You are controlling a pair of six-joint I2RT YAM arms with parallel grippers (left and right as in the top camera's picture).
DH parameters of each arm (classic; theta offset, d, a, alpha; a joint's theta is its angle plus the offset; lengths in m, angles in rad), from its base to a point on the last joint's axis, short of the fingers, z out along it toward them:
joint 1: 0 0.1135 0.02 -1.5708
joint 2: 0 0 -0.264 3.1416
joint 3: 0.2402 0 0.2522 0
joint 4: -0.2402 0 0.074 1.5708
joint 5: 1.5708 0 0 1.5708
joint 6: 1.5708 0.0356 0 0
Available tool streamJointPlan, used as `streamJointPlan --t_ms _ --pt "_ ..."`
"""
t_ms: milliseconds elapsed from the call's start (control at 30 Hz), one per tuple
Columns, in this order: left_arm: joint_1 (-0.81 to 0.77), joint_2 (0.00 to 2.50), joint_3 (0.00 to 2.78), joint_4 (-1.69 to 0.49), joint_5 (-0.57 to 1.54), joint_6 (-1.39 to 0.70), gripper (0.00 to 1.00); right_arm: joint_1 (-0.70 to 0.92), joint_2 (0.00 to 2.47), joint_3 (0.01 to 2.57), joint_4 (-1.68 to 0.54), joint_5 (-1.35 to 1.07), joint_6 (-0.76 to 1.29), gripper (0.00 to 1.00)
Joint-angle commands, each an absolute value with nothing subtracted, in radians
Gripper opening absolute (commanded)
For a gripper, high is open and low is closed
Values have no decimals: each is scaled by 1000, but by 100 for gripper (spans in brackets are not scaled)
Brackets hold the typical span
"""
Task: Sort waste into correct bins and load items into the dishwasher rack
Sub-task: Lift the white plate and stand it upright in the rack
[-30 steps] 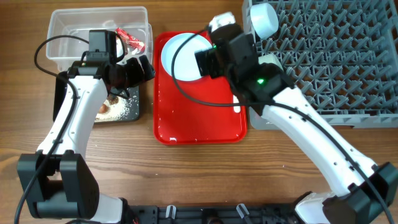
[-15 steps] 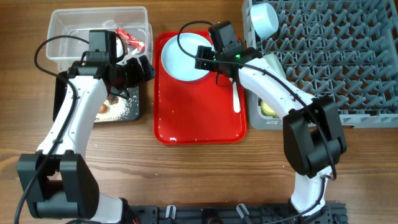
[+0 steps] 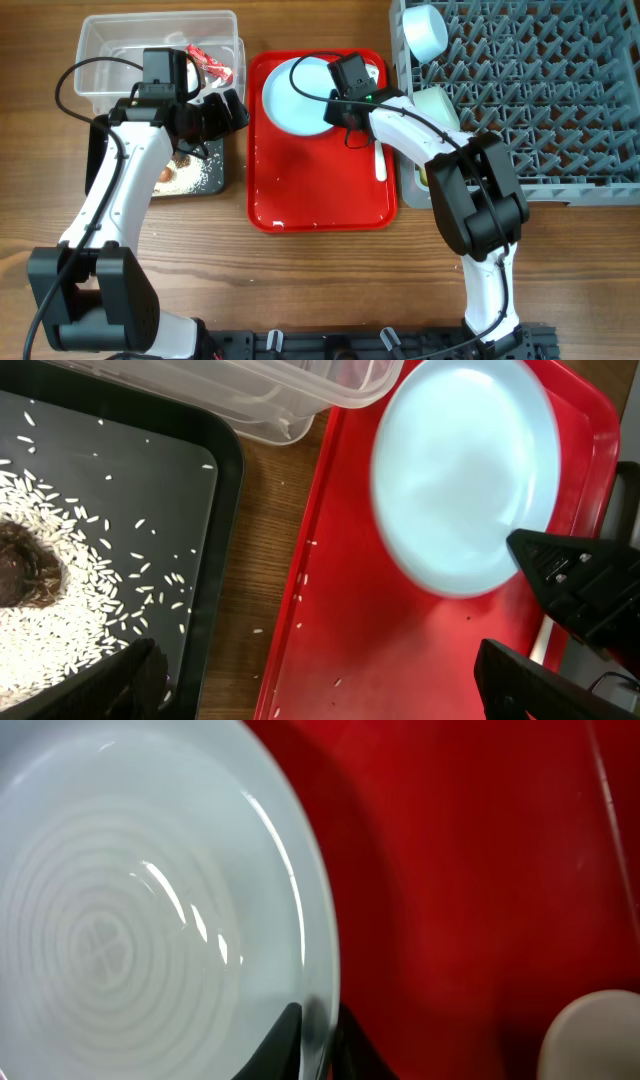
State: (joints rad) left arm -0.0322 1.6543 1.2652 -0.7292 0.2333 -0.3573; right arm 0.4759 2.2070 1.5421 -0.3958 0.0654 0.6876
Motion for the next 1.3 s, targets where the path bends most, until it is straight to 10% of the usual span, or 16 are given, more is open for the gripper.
streamJointPlan --t_ms 0,500,800,1267 --pt "-28 1636 1264 -727 234 -356 100 471 2232 1561 -408 15 680 4" --pt "-28 1636 1264 -727 234 -356 100 387 1871 1586 -419 264 408 4" --pt "-28 1636 1264 -727 234 -356 100 375 1699 1585 -196 971 -139 4" --pt "-28 1636 1264 -727 234 -356 100 82 1726 1524 -159 933 -393 4"
